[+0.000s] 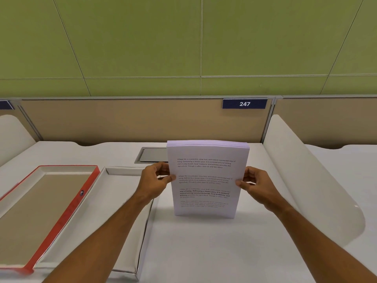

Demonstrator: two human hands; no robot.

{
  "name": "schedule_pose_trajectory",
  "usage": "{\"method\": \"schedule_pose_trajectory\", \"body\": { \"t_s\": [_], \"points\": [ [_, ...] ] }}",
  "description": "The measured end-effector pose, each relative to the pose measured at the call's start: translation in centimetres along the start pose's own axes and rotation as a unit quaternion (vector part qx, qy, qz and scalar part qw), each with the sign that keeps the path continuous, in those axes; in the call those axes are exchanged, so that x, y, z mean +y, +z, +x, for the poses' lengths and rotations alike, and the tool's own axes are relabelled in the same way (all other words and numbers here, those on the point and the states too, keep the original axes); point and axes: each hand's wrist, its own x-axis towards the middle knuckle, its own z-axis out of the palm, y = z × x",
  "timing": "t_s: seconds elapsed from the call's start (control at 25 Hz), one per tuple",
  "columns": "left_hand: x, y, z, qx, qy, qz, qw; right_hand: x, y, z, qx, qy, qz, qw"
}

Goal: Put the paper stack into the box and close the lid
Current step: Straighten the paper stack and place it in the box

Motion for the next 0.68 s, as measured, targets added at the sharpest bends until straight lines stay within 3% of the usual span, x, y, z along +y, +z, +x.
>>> {"method": "schedule_pose_trajectory", "body": {
  "t_s": [0.36,0.68],
  "points": [
    [-0.1,0.0,-0.1,0.009,-0.020,-0.032,0.999,-0.1,0.4,0.0,0.019,-0.001,0.014,1.000],
    [2.7,-5.6,-0.4,0.046,-0.025,-0.128,0.990,-5.8,2.1,1.4,-0.030,-0.041,0.138,0.989]
  ]
}}
